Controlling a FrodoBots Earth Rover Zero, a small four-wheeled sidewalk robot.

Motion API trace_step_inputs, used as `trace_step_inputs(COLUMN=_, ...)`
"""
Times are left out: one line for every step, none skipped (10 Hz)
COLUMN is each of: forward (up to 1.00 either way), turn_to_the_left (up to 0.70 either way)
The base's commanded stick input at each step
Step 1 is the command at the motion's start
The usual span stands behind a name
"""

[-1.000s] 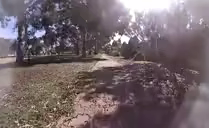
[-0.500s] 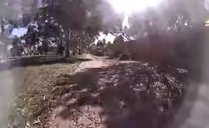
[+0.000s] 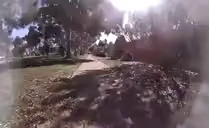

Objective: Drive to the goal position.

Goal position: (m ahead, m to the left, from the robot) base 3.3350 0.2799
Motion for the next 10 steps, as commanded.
trace_step_inputs(forward=0.63, turn_to_the_left=0.00)
trace_step_inputs(forward=0.63, turn_to_the_left=0.00)
trace_step_inputs(forward=0.63, turn_to_the_left=0.00)
trace_step_inputs(forward=0.63, turn_to_the_left=0.00)
trace_step_inputs(forward=0.63, turn_to_the_left=0.00)
trace_step_inputs(forward=0.63, turn_to_the_left=0.00)
trace_step_inputs(forward=0.62, turn_to_the_left=0.07)
trace_step_inputs(forward=0.61, turn_to_the_left=0.28)
trace_step_inputs(forward=0.59, turn_to_the_left=0.49)
trace_step_inputs(forward=0.58, turn_to_the_left=0.48)
